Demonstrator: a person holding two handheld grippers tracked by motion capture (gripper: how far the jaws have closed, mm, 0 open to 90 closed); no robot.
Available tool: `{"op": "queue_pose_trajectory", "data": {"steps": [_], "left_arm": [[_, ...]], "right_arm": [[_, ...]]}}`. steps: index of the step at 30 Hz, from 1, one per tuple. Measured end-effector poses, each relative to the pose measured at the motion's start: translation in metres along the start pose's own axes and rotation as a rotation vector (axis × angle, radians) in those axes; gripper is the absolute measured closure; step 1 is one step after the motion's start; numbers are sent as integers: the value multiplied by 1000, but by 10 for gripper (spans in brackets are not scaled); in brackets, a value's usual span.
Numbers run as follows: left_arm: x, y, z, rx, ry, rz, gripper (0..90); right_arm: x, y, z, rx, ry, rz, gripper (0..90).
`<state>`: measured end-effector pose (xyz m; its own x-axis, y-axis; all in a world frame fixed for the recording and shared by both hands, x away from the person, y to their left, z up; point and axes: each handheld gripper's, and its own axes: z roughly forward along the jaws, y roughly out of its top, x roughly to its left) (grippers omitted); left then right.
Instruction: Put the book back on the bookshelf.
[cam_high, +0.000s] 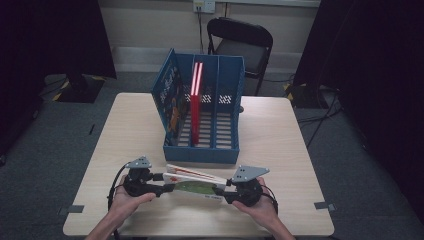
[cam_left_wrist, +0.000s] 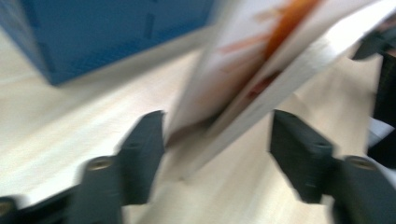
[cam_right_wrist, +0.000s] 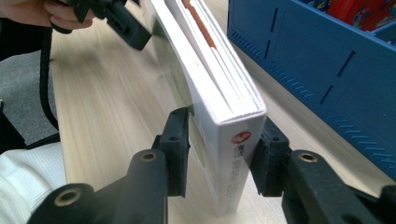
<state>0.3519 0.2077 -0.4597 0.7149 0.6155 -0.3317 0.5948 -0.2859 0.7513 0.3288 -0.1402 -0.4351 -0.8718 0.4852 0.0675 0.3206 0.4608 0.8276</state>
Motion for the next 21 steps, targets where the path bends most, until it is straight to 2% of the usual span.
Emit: {"op": "queue_pose_trajectory", "data": {"steps": [3, 5, 12, 16, 21], "left_arm": [[-2, 1, 4, -5, 2, 5, 283], [-4, 3, 8, -5, 2, 23, 269], [-8, 7, 17, -3, 13, 37, 271], [-8, 8, 19, -6, 41, 48, 267], [-7, 9, 20, -7, 52, 51, 271]], "right_arm": [[0, 0, 0, 0, 0, 3, 639], [0, 1, 0, 9, 7, 7, 644], [6, 3, 0, 28, 27, -30, 712], [8, 2, 3, 16, 27, -45, 725], [7, 4, 10, 1, 35, -31, 718]]}}
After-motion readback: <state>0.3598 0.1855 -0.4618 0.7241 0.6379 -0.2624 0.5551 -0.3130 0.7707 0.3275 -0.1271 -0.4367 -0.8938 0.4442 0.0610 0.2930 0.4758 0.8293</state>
